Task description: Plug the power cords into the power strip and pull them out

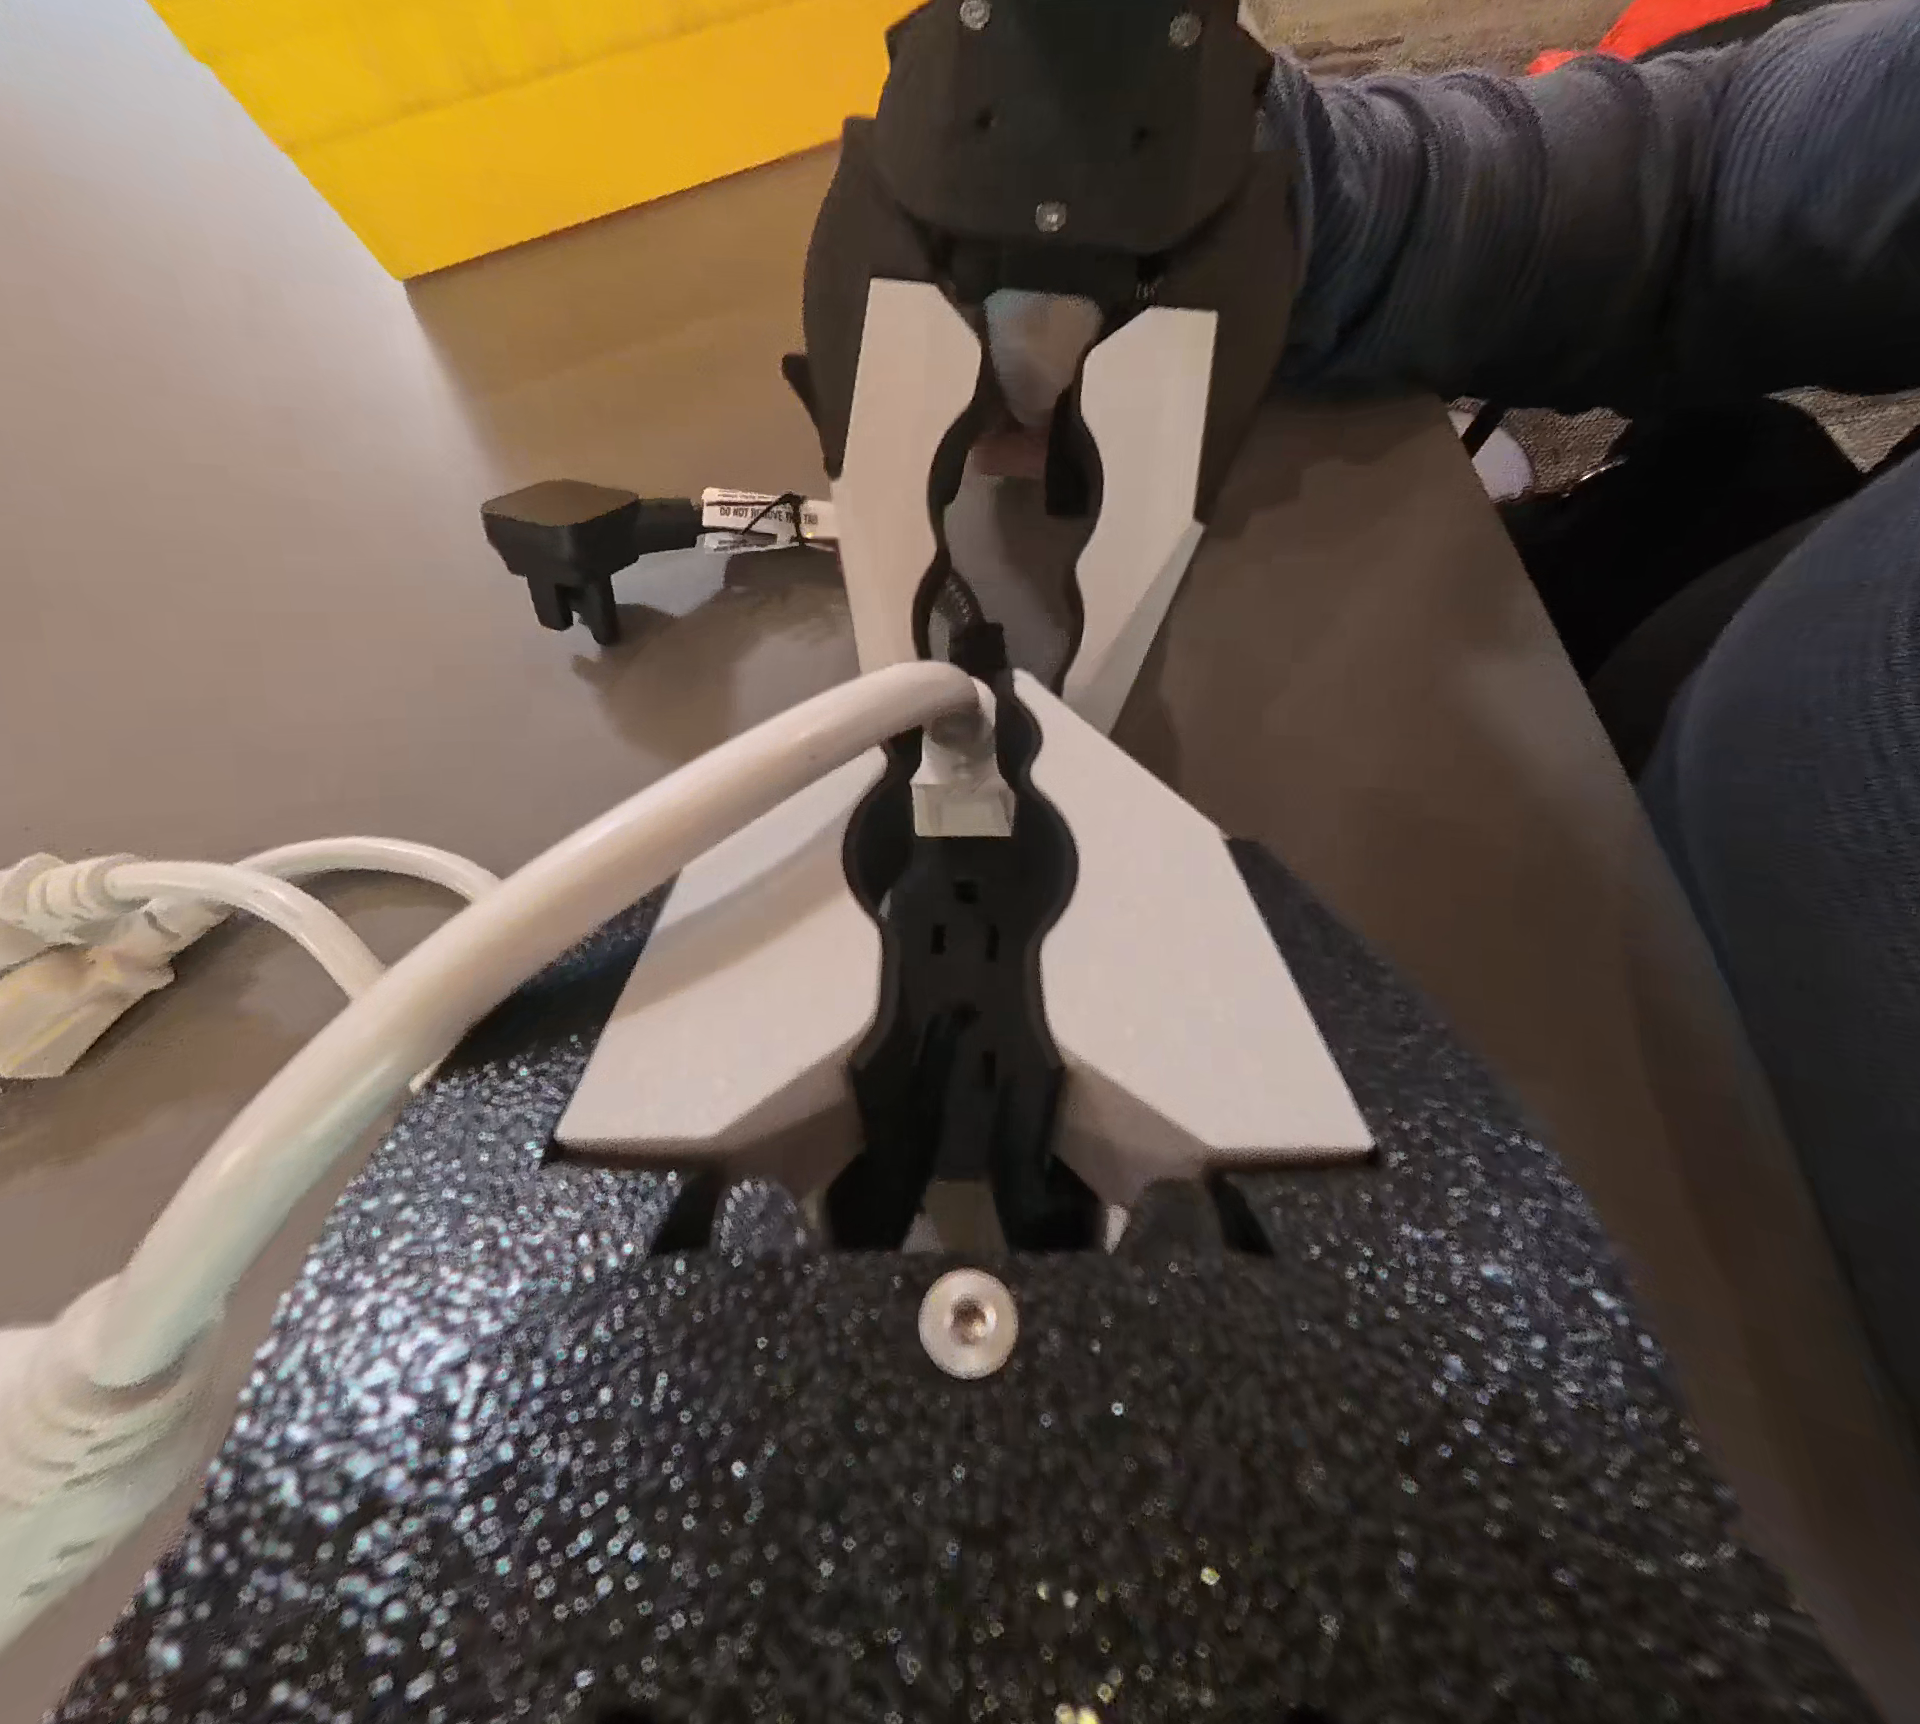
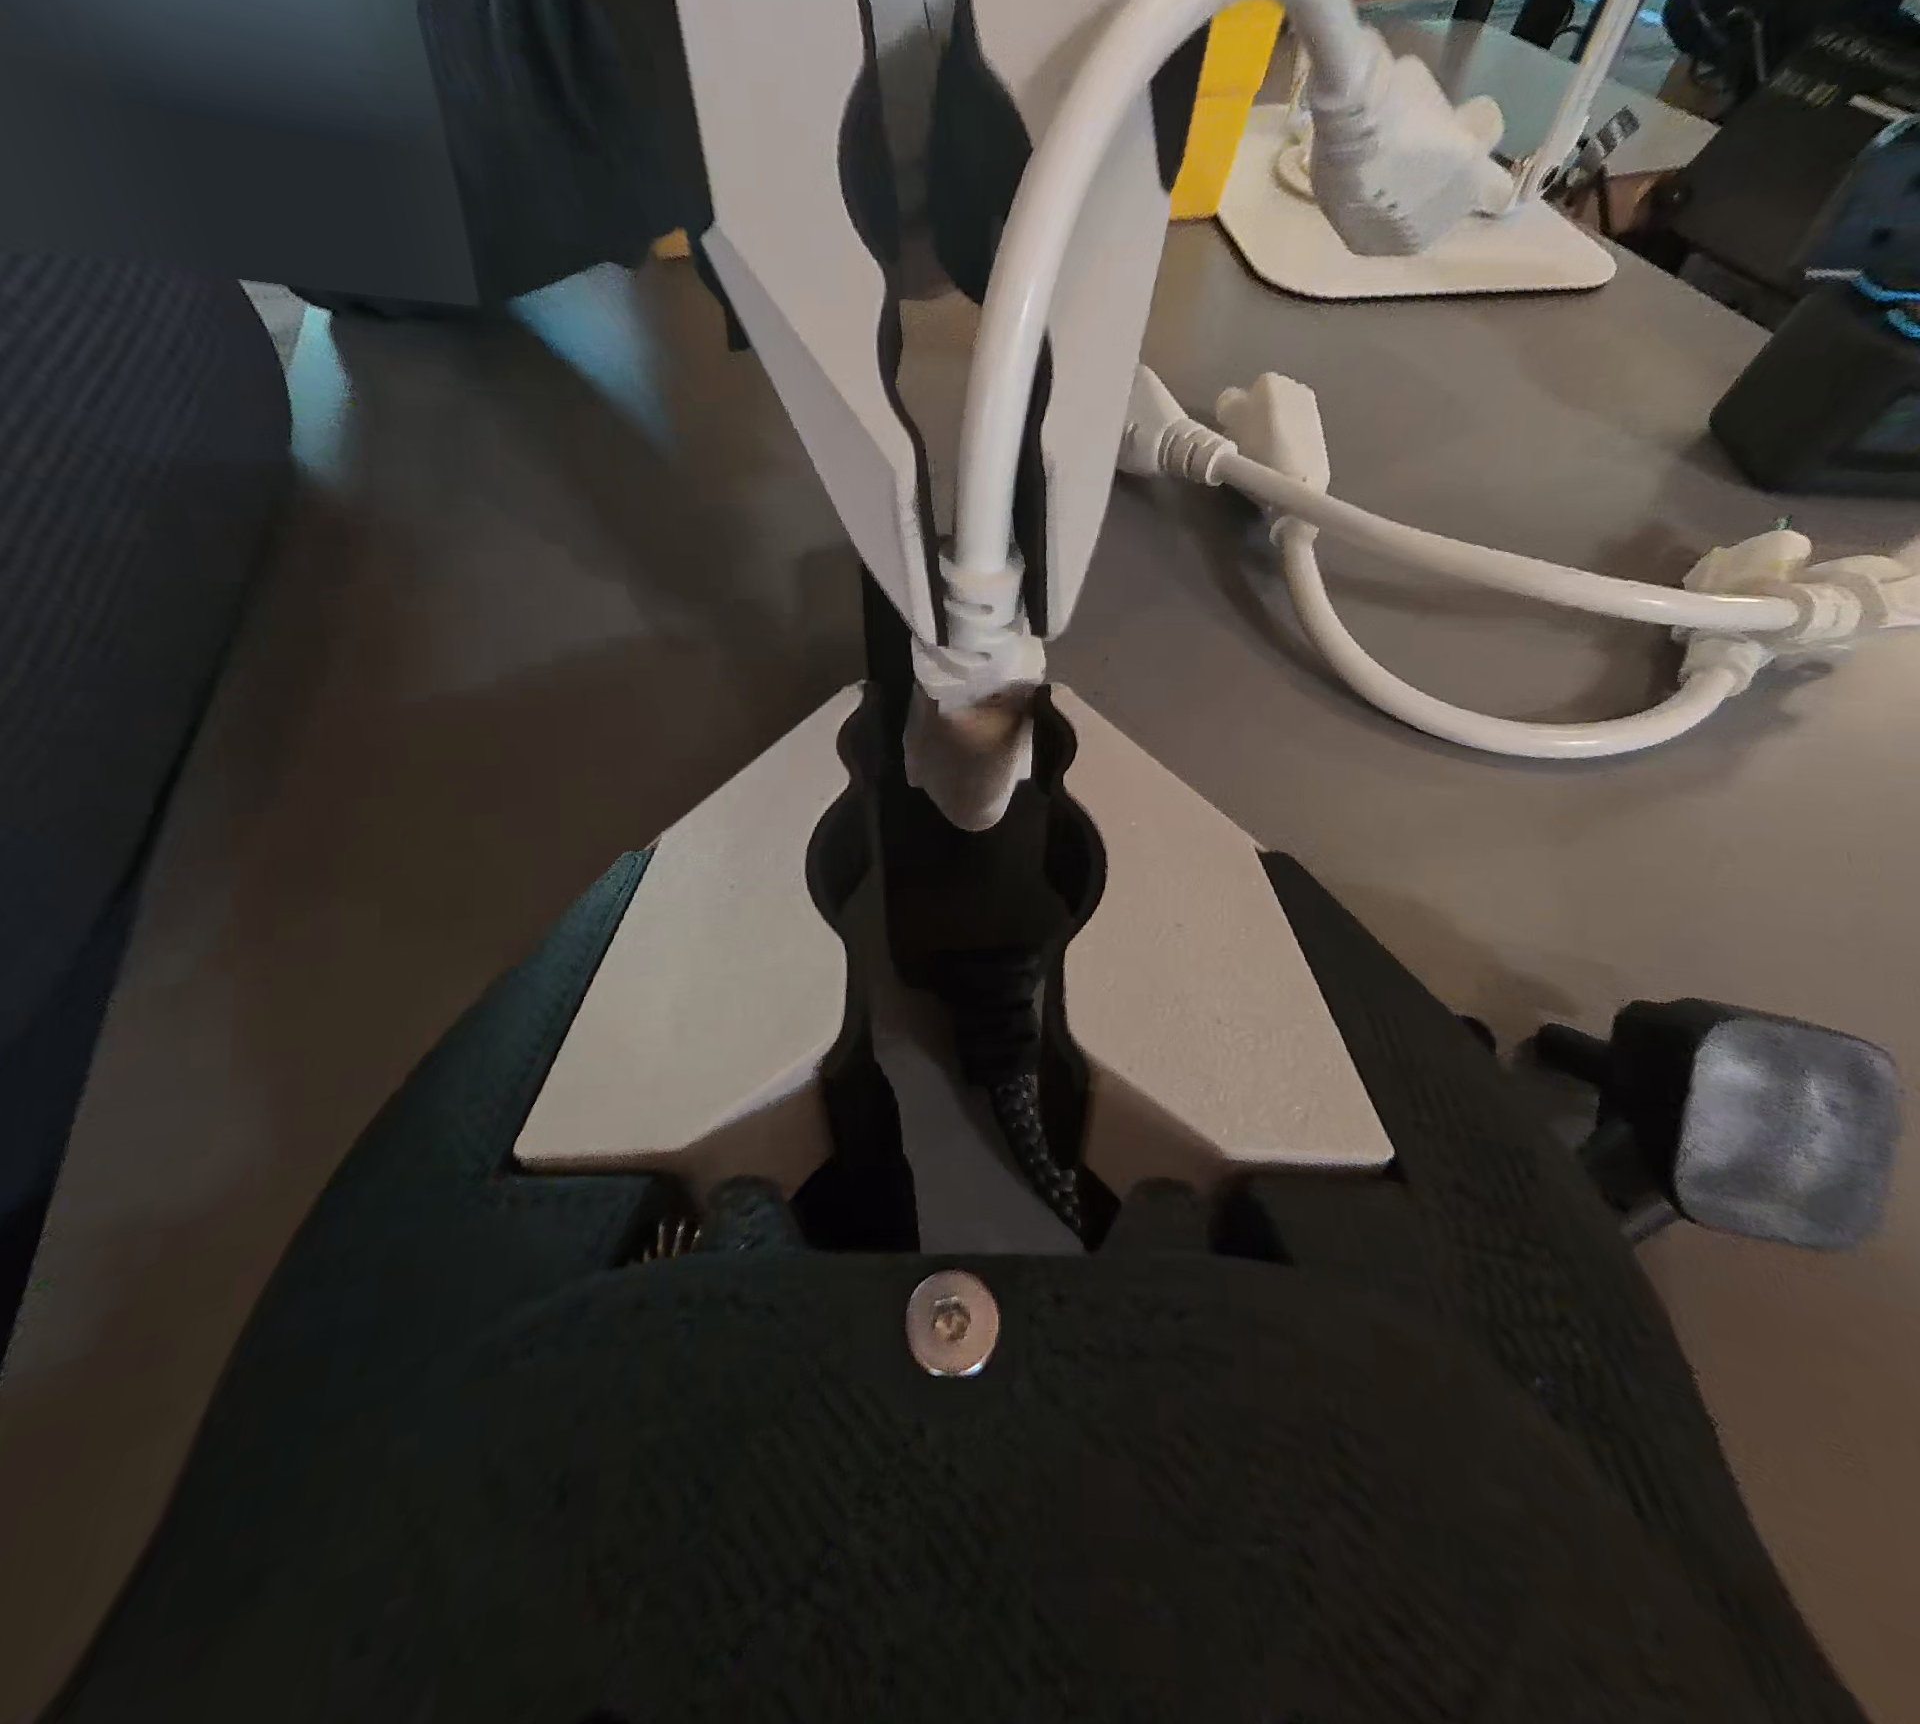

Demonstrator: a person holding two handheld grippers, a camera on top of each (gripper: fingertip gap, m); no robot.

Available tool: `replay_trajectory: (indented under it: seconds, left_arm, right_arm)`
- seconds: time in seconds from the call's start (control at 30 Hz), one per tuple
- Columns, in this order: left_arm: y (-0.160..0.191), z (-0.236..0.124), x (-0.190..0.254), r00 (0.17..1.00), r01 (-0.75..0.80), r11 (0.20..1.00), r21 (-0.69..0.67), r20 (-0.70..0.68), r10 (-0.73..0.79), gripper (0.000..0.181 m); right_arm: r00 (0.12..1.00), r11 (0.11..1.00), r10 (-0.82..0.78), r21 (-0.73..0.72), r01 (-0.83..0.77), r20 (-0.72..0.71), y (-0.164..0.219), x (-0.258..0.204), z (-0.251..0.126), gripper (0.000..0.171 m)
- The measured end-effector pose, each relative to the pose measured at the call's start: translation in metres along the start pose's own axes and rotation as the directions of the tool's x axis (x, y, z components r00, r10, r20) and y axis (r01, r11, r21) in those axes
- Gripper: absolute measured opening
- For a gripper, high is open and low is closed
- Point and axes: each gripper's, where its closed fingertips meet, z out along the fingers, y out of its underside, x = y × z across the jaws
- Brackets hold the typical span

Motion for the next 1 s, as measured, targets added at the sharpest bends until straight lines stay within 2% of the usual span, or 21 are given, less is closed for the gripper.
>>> replay_trajectory:
  seconds: [0.1,0.13,0.4,0.57,0.73,0.9,1.0]
  left_arm:
    - [-0.0011,0.0015,-0.0009,1.0,0.009,1.0,0.011,-0.005,-0.009,0.012]
    - [-0.001,0.0012,-0.0008,1.0,0.02,1.0,0.019,-0.013,-0.02,0.013]
    - [0.0006,-0.0003,0.0004,0.999,0.034,0.999,0.021,-0.028,-0.034,0.013]
    - [-0.0028,0.0028,0.0013,0.995,0.08,0.99,0.117,-0.073,-0.072,0.012]
    - [0.0031,-0.0056,-0.0016,0.993,0.094,0.989,0.115,-0.088,-0.084,0.013]
    - [-0.0022,0.0014,0.0,0.996,0.072,0.992,0.107,-0.056,-0.066,0.012]
    - [-0.0025,-0.0018,-0.0007,0.991,0.121,0.98,0.159,-0.072,-0.111,0.013]
  right_arm:
    - [1.0,1.0,0.027,-0.007,-0.027,0.01,0.0013,0.0005,0.0043,0.03]
    - [0.999,0.999,0.032,-0.006,-0.032,-0.006,0.001,0.0033,0.0051,0.024]
    - [1.0,0.997,-0.002,-0.075,0.001,-0.013,0.0039,0.0025,0.007,0.024]
    - [0.999,0.999,0.032,-0.04,-0.032,-0.013,0.0054,0.0025,0.0047,0.024]
    - [1.0,0.998,0.017,-0.065,-0.019,-0.021,0.0035,0.0036,0.0119,0.024]
    - [0.999,0.998,0.051,-0.03,-0.051,-0.005,0.0049,0.0026,0.0072,0.024]
    - [0.999,0.999,0.029,-0.021,-0.03,-0.019,0.0025,0.0025,0.0084,0.023]
